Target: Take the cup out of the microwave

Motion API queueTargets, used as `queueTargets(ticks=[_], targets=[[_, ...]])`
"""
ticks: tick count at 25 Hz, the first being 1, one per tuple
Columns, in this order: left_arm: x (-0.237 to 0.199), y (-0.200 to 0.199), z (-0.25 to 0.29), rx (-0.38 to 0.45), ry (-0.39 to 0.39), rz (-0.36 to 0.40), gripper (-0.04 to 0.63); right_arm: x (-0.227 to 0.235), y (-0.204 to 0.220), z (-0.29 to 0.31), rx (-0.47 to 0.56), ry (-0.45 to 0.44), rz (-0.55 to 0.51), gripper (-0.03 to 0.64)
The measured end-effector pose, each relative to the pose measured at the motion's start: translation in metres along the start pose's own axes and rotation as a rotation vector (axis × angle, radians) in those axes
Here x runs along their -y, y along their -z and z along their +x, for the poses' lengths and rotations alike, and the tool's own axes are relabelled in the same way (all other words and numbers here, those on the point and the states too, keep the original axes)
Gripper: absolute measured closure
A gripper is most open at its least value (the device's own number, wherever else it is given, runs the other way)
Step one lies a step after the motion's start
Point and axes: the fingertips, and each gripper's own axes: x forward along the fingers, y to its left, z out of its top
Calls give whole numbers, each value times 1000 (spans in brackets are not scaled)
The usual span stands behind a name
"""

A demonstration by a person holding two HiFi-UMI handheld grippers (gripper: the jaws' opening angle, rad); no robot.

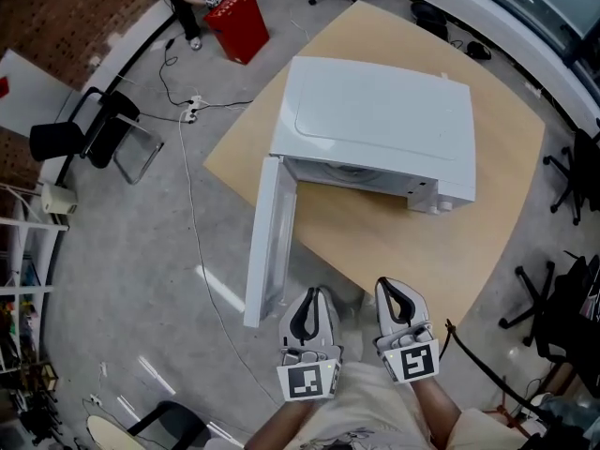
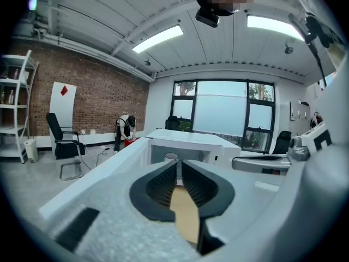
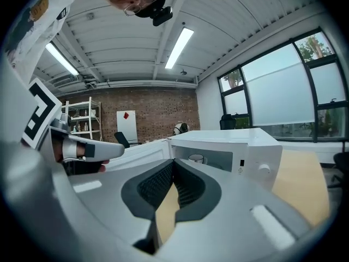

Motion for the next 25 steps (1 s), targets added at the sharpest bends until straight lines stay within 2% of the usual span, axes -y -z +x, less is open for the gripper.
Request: queueTargets(ticks=[2, 6, 10, 12, 16, 20, 25], targets=[[2, 3, 19, -2, 12, 3, 523, 7, 3, 8, -5, -3, 2, 611], [2, 1, 57, 23, 3, -44, 508, 24, 12, 27, 9, 19, -8, 611], [-3, 17, 86, -7, 10, 9, 494, 36, 27, 39, -8, 34, 13, 611], [-7, 25, 104, -11, -6, 12, 478, 41, 34, 42, -17, 41, 25, 611], [-13, 34, 143, -3, -16, 9, 405, 47, 45, 47, -25, 53, 39, 611], [-13, 45, 185, 3, 5, 17, 333, 52, 53, 52, -34, 50, 44, 611], [-20, 57, 229, 7, 5, 47, 313, 56, 58, 60, -46, 41, 47, 611]])
